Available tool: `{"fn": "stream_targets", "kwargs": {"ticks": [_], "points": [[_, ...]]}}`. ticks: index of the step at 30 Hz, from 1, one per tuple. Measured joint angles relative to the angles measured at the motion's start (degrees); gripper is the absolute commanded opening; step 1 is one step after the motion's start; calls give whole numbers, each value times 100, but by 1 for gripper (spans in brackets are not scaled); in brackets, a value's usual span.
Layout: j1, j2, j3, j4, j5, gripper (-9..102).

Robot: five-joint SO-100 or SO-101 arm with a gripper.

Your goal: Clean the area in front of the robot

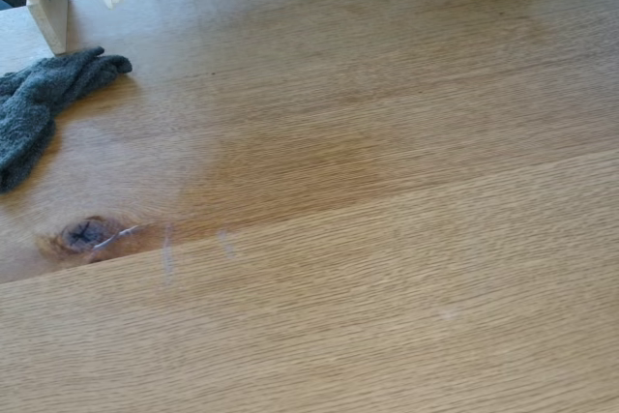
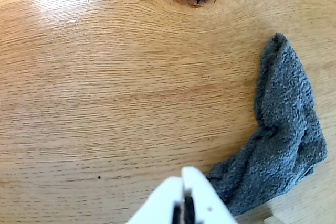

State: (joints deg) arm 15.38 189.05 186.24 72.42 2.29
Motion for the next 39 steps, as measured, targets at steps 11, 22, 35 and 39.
{"fn": "stream_targets", "kwargs": {"ticks": [11,22,35,39], "points": [[809,-422,0,-246,299,0],[817,-448,0,-765,299,0],[439,-5353,-3270,-2013,1318,31],[1468,-7620,-5449,-1898,1468,32]]}}
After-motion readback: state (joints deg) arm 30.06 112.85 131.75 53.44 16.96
